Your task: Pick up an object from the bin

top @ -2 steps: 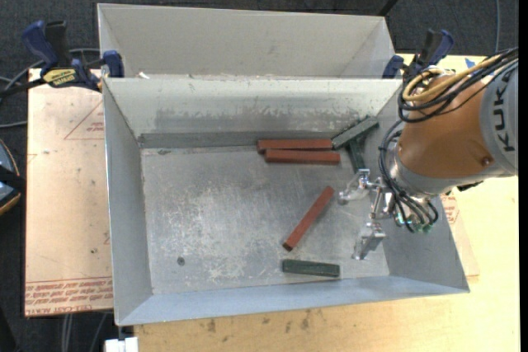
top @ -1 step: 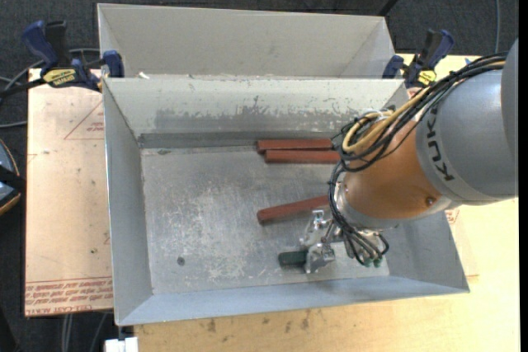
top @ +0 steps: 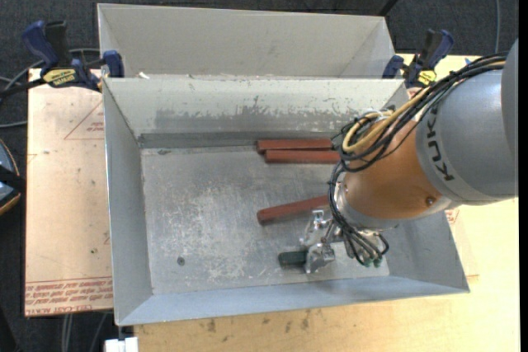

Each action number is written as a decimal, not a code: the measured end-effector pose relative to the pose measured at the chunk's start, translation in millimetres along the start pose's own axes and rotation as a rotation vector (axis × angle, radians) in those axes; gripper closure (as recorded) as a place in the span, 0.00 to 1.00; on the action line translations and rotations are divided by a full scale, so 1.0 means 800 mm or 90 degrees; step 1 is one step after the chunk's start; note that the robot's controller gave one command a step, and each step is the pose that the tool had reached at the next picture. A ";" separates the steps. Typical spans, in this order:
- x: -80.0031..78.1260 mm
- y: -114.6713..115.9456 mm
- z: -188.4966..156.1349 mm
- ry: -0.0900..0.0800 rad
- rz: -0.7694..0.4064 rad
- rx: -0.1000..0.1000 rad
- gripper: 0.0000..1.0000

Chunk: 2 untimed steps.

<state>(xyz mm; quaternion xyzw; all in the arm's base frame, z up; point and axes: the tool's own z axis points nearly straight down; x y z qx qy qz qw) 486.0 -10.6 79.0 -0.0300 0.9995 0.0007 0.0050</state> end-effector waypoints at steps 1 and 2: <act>-0.011 0.015 -0.172 0.005 -0.020 0.000 1.00; -0.011 0.015 -0.171 0.005 -0.020 0.000 1.00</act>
Offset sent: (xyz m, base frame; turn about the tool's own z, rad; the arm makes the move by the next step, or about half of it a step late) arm 0.0000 0.0000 0.0000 0.0000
